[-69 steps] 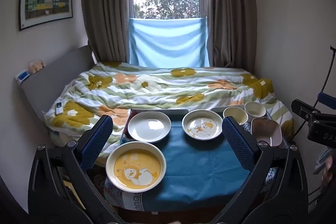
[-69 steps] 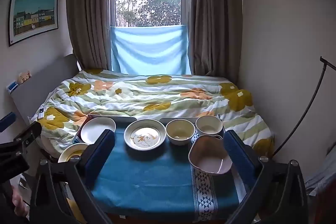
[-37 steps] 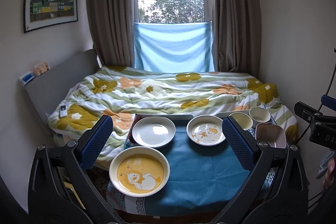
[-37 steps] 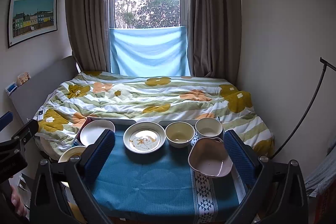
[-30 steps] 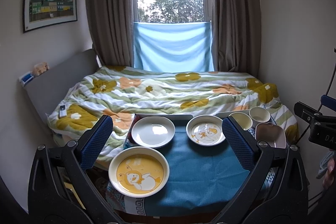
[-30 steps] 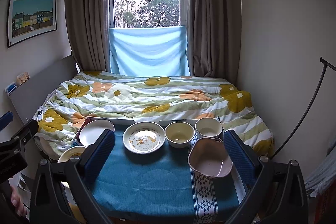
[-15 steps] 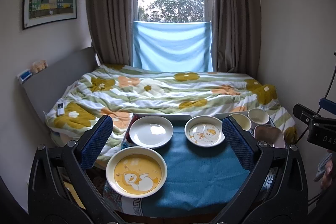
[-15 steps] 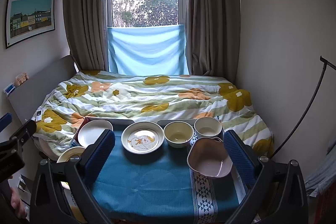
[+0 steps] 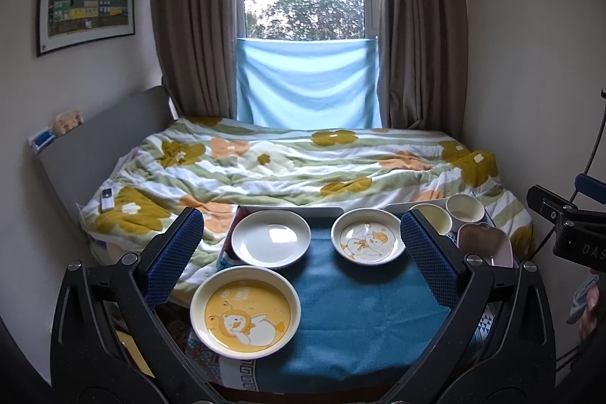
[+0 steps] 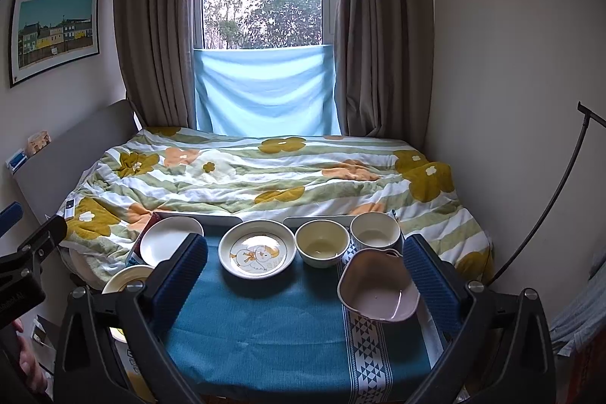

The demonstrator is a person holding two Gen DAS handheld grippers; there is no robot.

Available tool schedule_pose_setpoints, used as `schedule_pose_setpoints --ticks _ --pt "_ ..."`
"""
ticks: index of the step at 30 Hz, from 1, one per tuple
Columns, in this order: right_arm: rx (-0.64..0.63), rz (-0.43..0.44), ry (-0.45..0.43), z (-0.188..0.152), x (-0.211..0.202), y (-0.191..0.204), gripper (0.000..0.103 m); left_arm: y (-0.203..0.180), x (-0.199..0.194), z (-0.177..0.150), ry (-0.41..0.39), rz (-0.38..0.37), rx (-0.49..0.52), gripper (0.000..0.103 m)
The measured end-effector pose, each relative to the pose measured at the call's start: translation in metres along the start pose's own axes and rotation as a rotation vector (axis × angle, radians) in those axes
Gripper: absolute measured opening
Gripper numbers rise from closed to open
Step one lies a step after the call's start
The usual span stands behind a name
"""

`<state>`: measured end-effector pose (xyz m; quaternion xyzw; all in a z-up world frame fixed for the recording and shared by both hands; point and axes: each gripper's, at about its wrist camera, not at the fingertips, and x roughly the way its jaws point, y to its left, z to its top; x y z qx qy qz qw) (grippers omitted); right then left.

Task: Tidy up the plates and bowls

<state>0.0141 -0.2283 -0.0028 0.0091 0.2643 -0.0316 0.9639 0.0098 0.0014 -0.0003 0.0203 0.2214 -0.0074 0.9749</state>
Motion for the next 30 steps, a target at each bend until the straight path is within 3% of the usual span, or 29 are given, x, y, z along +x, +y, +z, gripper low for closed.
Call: schedule_pose_setpoints --ticks 19,30 --pt "0.002 -0.009 0.003 0.0 -0.005 0.001 0.103 -0.002 -0.01 0.002 -0.041 0.05 0.002 0.103" --pt "-0.008 0.009 0.003 0.002 -0.008 -0.002 0.103 -0.004 -0.014 0.002 -0.023 0.023 -0.008 0.103"
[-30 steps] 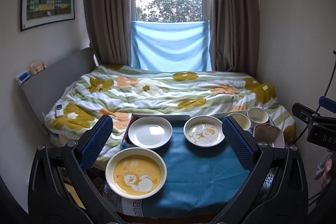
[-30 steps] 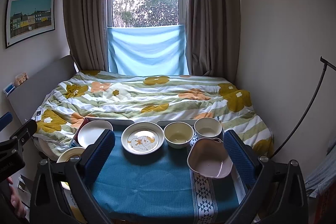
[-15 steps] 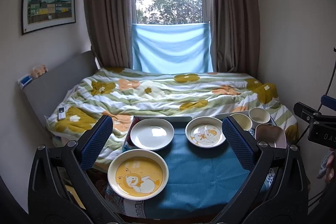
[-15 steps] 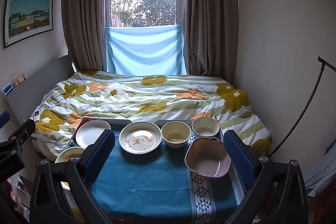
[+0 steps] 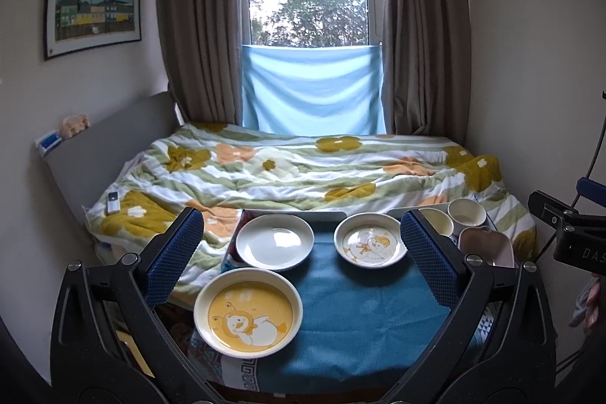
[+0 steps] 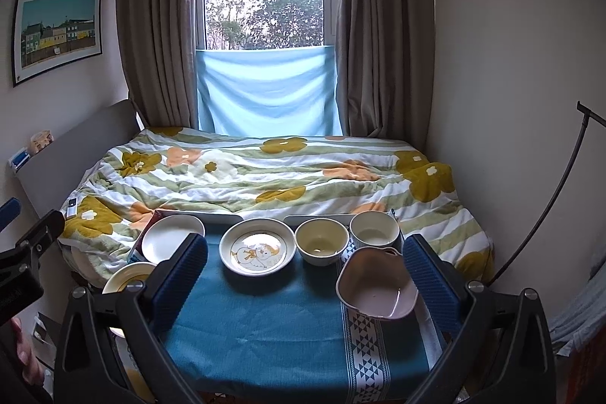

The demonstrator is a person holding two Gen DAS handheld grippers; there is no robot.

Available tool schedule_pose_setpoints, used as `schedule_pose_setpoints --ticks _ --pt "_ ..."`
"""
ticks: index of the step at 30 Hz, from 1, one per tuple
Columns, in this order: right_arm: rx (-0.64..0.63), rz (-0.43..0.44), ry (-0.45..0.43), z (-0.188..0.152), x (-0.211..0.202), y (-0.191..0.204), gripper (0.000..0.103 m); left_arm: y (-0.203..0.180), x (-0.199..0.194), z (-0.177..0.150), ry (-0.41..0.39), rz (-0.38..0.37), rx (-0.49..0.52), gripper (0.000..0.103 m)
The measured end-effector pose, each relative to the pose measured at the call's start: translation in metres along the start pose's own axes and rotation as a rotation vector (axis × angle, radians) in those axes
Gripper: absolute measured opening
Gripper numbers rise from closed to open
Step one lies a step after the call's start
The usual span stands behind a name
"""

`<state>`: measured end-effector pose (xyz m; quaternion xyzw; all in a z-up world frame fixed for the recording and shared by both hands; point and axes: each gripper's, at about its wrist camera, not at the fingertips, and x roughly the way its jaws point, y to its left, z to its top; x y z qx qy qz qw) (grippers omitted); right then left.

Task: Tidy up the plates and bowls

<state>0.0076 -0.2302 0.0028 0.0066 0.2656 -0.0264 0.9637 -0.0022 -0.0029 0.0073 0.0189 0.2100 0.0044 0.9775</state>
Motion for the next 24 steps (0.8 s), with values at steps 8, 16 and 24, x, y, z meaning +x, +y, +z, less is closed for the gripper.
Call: schedule_pose_setpoints --ticks 8,16,24 --pt "-0.05 0.145 0.022 0.006 0.009 -0.003 0.103 0.01 0.007 -0.012 0.072 0.027 -0.089 0.103" --pt "-0.162 0.409 0.186 -0.021 0.083 0.039 0.103 0.071 0.019 -0.083 0.257 0.19 -0.259 0.103" --pt "-0.23 0.598 0.348 -0.059 0.169 0.113 0.103 0.161 0.065 -0.152 0.402 0.171 -0.479 0.098"
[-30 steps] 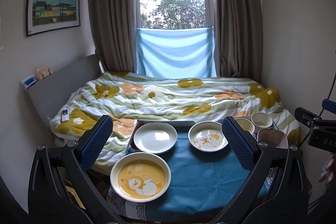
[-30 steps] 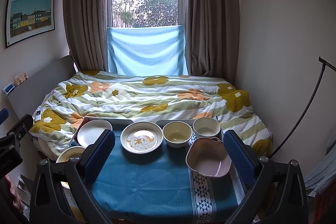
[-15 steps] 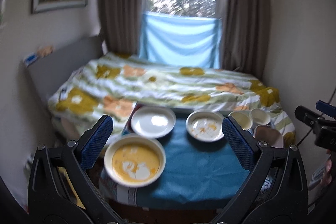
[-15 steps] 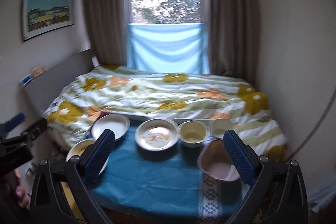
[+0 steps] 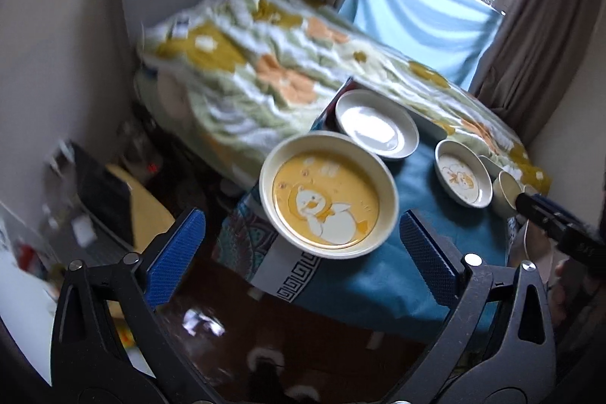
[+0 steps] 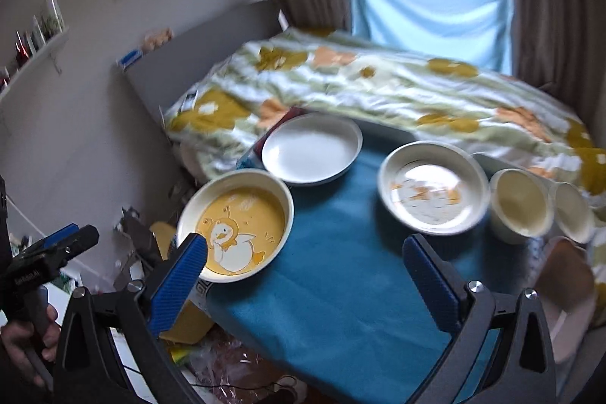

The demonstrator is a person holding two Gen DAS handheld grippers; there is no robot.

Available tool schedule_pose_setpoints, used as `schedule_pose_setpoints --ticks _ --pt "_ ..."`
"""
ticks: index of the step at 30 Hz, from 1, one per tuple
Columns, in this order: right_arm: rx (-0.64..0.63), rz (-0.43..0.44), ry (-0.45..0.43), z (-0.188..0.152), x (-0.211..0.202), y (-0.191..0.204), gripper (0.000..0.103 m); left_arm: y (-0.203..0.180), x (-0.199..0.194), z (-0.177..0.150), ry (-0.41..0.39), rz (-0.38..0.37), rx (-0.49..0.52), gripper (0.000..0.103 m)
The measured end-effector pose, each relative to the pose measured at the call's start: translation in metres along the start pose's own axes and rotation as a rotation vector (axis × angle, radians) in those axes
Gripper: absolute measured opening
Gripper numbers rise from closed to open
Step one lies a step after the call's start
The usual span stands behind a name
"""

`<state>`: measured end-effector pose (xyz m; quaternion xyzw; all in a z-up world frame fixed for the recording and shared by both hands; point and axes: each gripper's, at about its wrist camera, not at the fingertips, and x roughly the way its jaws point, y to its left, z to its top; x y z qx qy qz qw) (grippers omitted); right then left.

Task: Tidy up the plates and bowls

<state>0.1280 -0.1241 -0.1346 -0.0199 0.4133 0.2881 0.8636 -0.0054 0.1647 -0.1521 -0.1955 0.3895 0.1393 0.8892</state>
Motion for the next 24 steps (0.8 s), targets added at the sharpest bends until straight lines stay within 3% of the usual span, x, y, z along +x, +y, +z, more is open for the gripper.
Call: schedule_pose_setpoints --ticks 5,9,14,21,24 --pt "-0.007 0.032 0.115 0.008 0.068 0.01 0.103 0.034 0.07 0.002 0.163 -0.064 -0.085 0.074" --pt "-0.01 0.054 0.219 0.007 0.118 0.014 0.092 0.04 0.122 0.0 0.288 -0.117 -0.095 0.062" --pt "0.012 0.063 0.314 0.007 0.166 0.013 0.078 0.042 0.16 0.005 0.366 -0.144 -0.091 0.053" --pt "0.043 0.09 0.396 0.011 0.208 0.001 0.058 0.051 0.194 0.014 0.435 -0.164 -0.096 0.051" --pt "0.054 0.114 0.421 0.011 0.216 0.0 0.045 0.051 0.201 0.016 0.456 -0.166 -0.088 0.038"
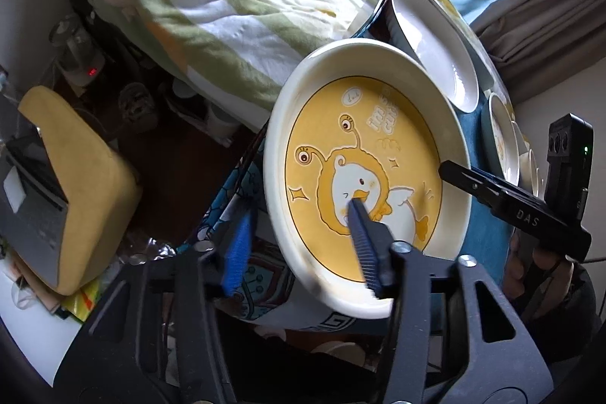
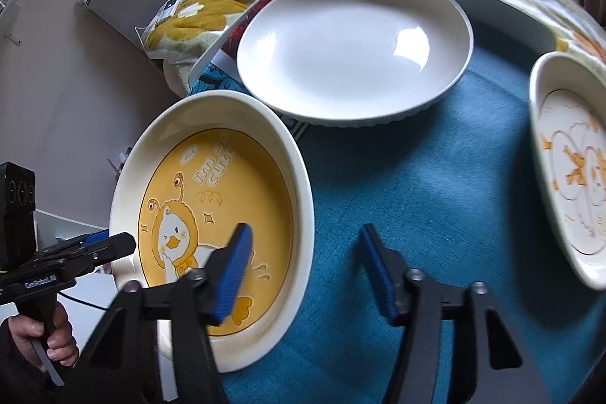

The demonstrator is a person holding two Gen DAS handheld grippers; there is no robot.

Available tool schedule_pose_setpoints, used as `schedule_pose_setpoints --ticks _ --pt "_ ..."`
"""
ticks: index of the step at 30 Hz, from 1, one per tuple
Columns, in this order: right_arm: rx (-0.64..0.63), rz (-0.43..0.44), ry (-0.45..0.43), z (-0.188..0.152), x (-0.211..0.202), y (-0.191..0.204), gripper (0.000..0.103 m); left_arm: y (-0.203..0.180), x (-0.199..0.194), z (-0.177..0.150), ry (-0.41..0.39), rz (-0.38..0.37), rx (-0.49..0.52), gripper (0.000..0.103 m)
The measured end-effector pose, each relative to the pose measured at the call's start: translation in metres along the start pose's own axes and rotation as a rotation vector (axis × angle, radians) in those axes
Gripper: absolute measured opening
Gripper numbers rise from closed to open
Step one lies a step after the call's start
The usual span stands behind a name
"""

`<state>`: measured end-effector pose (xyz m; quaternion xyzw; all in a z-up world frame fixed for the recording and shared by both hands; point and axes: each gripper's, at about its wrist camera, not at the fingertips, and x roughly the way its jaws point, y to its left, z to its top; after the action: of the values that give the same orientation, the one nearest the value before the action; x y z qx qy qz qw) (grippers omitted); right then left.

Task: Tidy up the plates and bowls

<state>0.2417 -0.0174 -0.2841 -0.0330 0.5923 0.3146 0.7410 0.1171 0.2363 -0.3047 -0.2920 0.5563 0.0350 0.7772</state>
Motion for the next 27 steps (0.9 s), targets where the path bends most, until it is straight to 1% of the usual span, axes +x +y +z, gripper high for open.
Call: schedule_pose_setpoints --ticks 1,2,3,4,5,8,10,13,16,22,27 --pt "-0.003 0.0 -0.001 0.0 0.0 0.0 0.043 0.0 0.002 0.001 0.01 0.0 0.004 0.034" --pt "-0.008 0.0 -0.001 0.001 0.0 0.001 0.034 -0.001 0.005 0.002 0.021 0.003 0.01 0.026" --pt "-0.012 0.01 0.005 0.002 0.0 0.001 0.025 -0.001 0.005 0.002 0.024 0.008 0.014 0.022" --pt "-0.013 0.015 0.01 0.002 0.002 0.001 0.021 -0.002 0.006 0.003 0.025 0.022 0.023 0.021" --pt "-0.014 0.019 0.013 0.002 0.002 0.003 0.013 -0.002 0.007 0.003 0.027 0.034 0.03 0.018" --pt "-0.032 0.017 0.014 0.002 0.003 0.006 0.013 0.0 0.008 0.004 0.03 0.053 0.037 0.013" --pt "-0.026 0.025 0.014 0.001 0.003 0.005 0.013 0.0 0.008 0.004 0.024 0.059 0.043 0.013" --pt "-0.038 0.018 0.014 0.002 0.004 0.004 0.013 -0.006 0.006 0.001 0.003 0.097 0.08 0.013" --pt "-0.043 0.02 0.012 0.001 0.004 0.005 0.013 -0.009 0.004 0.0 -0.011 0.108 0.097 0.013" --pt "-0.071 -0.002 -0.023 -0.003 -0.004 0.016 0.013 -0.022 -0.011 -0.001 -0.06 0.154 0.163 0.013" --pt "-0.079 -0.032 -0.067 -0.011 -0.02 0.018 0.013 -0.036 -0.019 -0.005 -0.081 0.15 0.191 0.013"
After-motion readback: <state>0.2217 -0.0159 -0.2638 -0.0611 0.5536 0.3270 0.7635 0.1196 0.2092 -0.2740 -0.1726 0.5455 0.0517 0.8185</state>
